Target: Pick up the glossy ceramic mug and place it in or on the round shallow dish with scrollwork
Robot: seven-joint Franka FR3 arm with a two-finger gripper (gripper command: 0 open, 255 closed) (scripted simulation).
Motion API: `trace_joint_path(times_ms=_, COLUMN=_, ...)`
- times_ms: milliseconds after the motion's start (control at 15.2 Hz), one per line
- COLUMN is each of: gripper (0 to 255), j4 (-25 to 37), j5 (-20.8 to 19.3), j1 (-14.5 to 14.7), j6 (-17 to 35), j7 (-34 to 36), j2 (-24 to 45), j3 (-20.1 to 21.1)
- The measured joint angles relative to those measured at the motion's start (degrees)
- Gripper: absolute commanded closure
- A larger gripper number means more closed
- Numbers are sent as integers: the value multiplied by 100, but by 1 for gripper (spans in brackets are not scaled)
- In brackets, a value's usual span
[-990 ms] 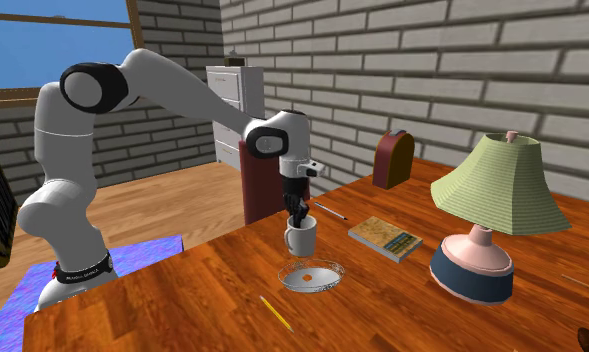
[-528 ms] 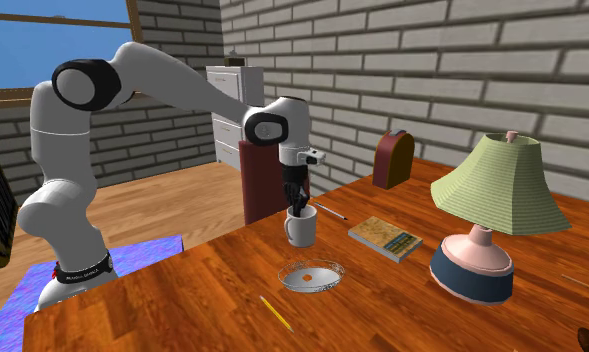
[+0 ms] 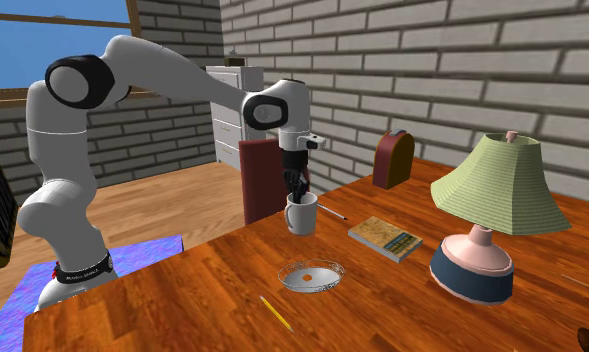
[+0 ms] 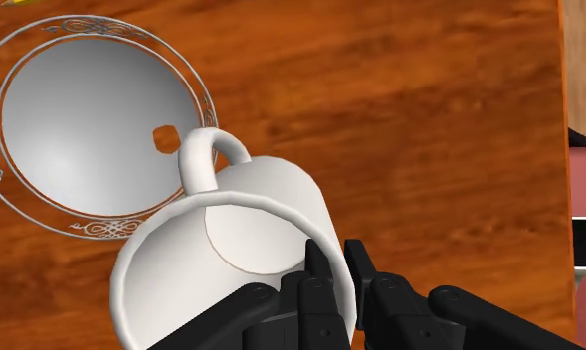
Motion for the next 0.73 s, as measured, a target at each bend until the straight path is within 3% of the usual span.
trace_joint_path(times_ms=396, gripper=255, j4=296, j5=-8, j1=8, j6=-381, j7=-6, j2=-87, j3=1)
trace_joint_path(times_ms=726, gripper=255, j4=380, j5=27, j1=-286, j6=-499, j7=-503, j2=-145, j3=-195)
